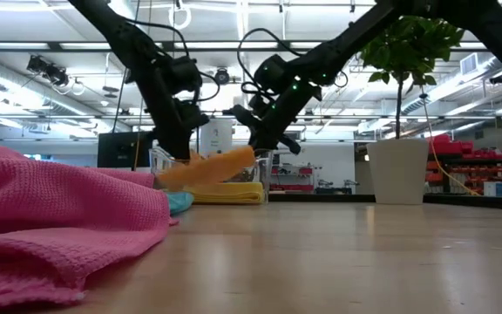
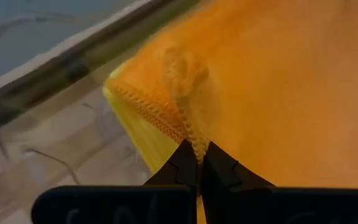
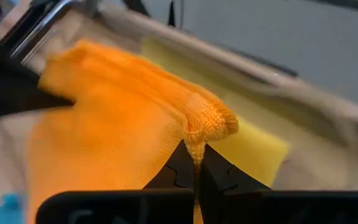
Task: Fold microfiber towels
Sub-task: Put the orange microfiber towel into the transparent bin
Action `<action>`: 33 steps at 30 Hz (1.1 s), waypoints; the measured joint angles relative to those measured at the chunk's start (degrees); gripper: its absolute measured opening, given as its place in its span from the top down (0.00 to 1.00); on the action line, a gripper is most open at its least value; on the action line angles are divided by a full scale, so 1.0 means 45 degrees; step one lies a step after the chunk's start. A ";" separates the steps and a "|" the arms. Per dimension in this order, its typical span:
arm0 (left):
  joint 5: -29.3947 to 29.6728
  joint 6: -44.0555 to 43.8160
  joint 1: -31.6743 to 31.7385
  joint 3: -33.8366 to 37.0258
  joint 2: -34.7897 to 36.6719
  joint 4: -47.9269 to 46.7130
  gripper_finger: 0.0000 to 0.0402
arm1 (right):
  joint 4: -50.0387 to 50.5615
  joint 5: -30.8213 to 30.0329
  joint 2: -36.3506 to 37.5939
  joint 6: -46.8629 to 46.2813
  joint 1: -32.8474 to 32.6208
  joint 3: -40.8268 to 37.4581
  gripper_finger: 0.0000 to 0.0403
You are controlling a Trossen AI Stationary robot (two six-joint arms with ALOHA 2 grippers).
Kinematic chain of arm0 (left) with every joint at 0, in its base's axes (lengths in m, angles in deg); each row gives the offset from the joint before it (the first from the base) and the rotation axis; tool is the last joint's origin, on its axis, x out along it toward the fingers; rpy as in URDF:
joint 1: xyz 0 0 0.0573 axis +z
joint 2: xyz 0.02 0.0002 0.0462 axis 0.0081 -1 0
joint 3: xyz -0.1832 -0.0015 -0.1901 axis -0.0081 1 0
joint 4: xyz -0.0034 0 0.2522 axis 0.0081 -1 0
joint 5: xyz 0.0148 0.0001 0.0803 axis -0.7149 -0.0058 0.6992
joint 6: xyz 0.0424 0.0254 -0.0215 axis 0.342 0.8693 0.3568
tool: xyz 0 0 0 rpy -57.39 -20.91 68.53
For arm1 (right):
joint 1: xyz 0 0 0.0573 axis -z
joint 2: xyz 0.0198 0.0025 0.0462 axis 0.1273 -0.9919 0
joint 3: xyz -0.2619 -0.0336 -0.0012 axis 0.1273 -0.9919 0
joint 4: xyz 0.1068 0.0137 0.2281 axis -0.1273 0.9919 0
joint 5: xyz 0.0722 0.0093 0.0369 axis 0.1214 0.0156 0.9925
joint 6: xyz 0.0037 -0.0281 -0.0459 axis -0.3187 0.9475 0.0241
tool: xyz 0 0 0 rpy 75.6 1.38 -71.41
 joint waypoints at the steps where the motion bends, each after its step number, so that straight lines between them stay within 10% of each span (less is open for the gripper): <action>1: 0.0045 0.0007 -0.0003 0.0000 -0.0059 0.0192 0.98 | 0.0035 -0.0092 0.0032 0.0055 0.0044 0.0000 0.99; 12: 0.0138 0.0243 0.0205 0.0000 -0.0071 0.0278 0.97 | 0.0708 0.0166 0.0070 0.0103 0.0164 0.0000 0.96; 26: 0.0179 0.0367 0.0272 -0.0018 -0.0068 0.0425 0.79 | 0.0988 -0.0077 0.1291 0.0734 0.0567 0.0000 0.55; 33: 0.0182 0.0772 0.0652 -0.1868 0.0262 -0.2842 0.64 | 0.2087 -0.0029 0.3115 0.1411 0.0319 0.0000 0.47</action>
